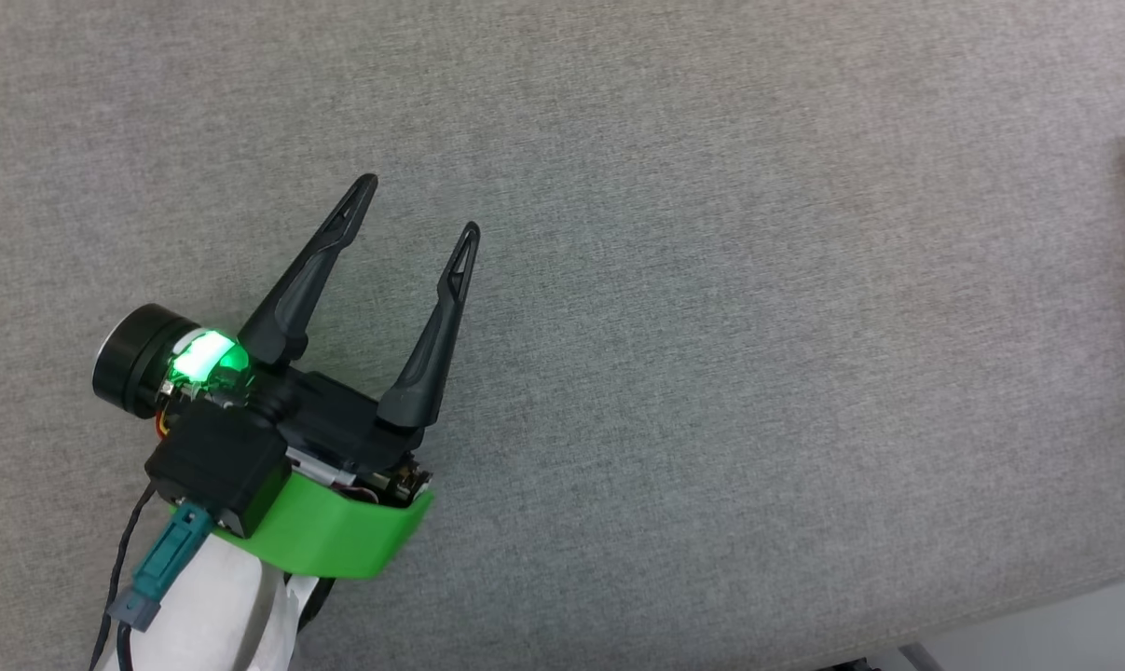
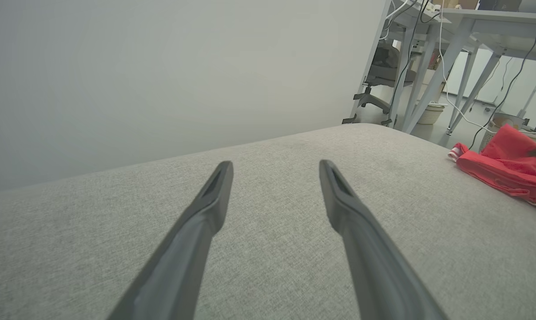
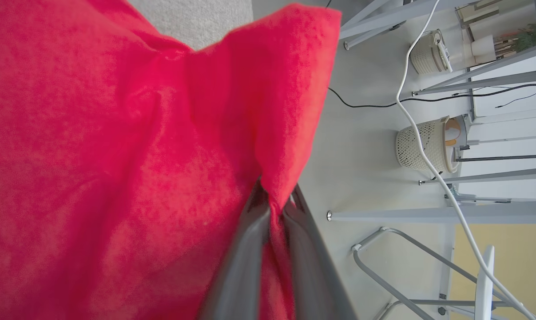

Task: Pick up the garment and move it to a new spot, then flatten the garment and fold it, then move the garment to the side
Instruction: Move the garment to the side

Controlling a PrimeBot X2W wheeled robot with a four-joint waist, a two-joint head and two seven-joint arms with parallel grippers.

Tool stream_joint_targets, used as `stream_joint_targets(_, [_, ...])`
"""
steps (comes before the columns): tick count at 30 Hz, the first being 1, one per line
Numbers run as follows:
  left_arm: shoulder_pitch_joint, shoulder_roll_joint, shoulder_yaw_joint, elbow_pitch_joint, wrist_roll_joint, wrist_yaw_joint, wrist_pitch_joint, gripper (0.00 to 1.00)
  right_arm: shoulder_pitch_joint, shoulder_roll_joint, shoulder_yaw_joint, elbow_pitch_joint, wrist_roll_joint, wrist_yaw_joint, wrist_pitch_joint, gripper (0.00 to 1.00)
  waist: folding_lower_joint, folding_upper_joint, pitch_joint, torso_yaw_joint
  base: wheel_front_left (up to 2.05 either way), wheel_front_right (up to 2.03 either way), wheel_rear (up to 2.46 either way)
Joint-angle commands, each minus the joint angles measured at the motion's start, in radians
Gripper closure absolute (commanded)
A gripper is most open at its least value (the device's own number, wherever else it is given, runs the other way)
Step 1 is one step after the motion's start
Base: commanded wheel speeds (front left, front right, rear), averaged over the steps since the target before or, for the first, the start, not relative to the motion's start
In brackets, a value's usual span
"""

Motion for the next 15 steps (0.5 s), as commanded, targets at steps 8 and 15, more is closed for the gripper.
stream_joint_targets(8, [0.003,-0.007,-0.01,0.033,-0.003,0.009,-0.007,0.0,-0.07,0.012,-0.067,0.078,-0.089,-0.002,-0.067,0.0,-0.0002,0.0119,-0.042,0.022,0.0,0.0,0.0])
stream_joint_targets(15, [0.026,-0.047,-0.005,0.103,-0.026,0.011,-0.02,0.0,-0.109,0.015,-0.089,0.068,-0.11,-0.002,-0.127,0.0,-0.0002,0.0119,-0.168,0.047,0.0,0.0,0.0])
